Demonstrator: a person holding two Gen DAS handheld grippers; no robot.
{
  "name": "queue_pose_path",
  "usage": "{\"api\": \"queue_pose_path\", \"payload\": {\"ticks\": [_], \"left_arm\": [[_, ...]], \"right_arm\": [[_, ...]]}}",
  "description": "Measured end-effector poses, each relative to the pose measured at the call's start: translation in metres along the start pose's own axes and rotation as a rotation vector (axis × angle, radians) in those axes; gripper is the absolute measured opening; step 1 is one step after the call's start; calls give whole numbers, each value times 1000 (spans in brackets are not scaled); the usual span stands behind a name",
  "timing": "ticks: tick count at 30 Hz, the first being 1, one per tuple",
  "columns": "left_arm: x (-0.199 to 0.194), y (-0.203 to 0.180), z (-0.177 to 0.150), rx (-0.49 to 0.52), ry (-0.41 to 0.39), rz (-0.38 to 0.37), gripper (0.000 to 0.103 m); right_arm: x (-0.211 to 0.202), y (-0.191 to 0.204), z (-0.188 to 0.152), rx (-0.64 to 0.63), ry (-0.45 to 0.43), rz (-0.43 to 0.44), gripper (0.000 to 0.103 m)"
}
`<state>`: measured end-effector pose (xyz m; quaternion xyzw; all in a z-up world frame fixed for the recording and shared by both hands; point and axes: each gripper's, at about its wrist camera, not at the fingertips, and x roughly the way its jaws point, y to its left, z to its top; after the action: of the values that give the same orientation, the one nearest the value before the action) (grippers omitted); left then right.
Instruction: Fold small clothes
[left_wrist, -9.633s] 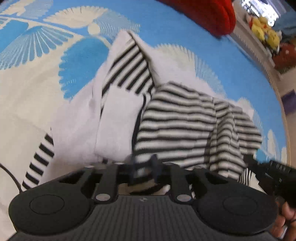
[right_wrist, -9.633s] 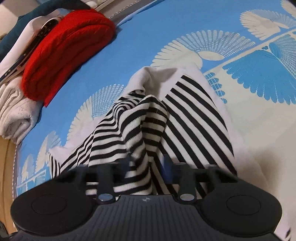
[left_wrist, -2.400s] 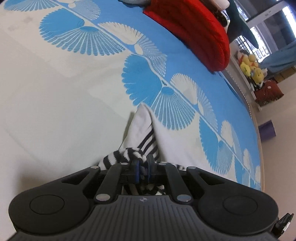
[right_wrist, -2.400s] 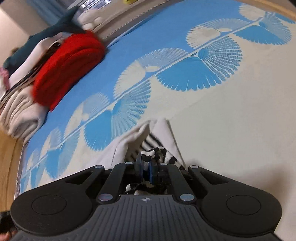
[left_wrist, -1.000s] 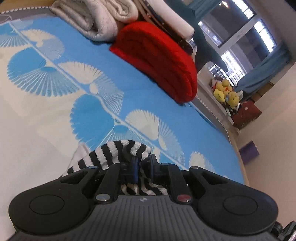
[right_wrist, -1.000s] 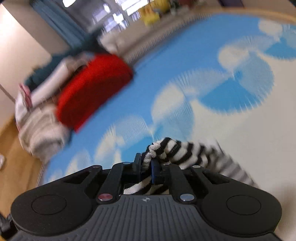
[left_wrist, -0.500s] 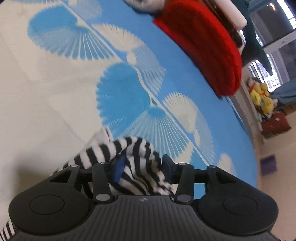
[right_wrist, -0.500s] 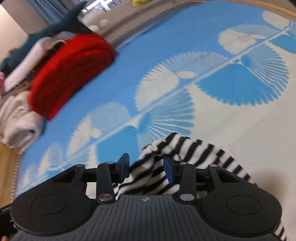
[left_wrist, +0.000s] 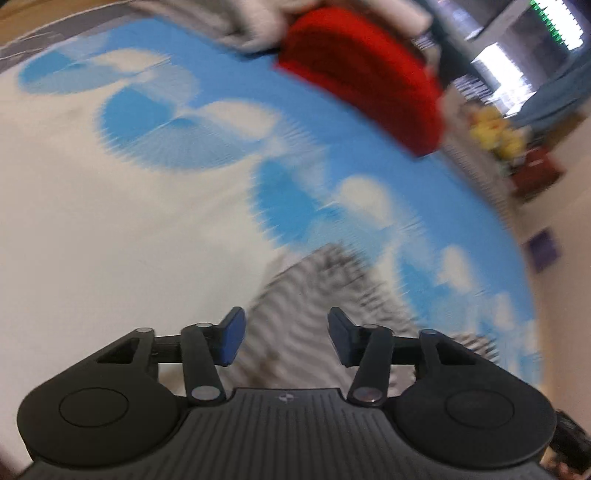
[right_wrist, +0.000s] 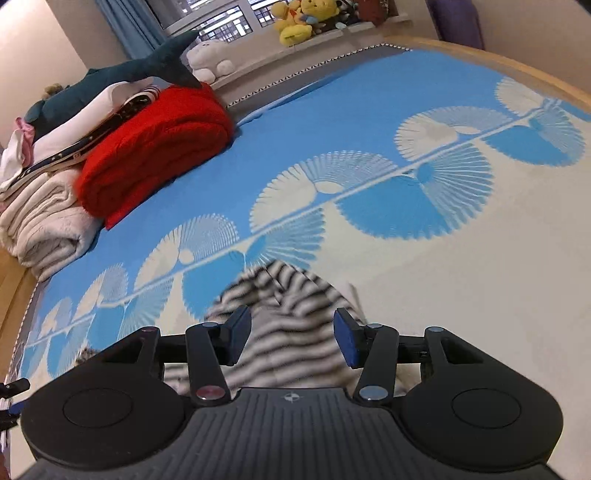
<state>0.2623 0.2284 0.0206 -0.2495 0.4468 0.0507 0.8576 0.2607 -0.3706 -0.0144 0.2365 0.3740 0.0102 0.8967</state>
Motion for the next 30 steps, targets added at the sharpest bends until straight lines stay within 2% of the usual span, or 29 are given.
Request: {"api": "queue_pose_path", "payload": {"ticks": [4,5,6,7,8,10,13,16,24,30], "left_arm": [[1,22,-33,-15,9,-3,49],[9,29,-42,-23,39,12,49],[19,35,-45,-47,116,64,45],[22,38,-46,-74,134,76,45],[20,41,-46,-95,109,56,46],[23,43,-46,-104,107,65,53],[38,56,-54,-167,205,114,53],[43,65,-58,-231,239,86,53],[46,67,-63,-243,264,77,52],[59,49,-71,-213,284,108,50]], "right_arm": [[-24,-22,-29,-27,27,-62,52],[-24,-29,-37,-11,43,-78,52],[-21,-36,-45,9,64,-89,52],[-16,-44,-53,41,114,-104,52],[-10,-48,-57,66,165,-115,52],[-5,-57,-64,124,214,-108,52],[3,-62,-72,141,260,-135,52],[7,-64,-77,171,281,-152,52],[9,-59,-82,162,295,-165,52],[14,-55,-84,121,310,-189,52]]}}
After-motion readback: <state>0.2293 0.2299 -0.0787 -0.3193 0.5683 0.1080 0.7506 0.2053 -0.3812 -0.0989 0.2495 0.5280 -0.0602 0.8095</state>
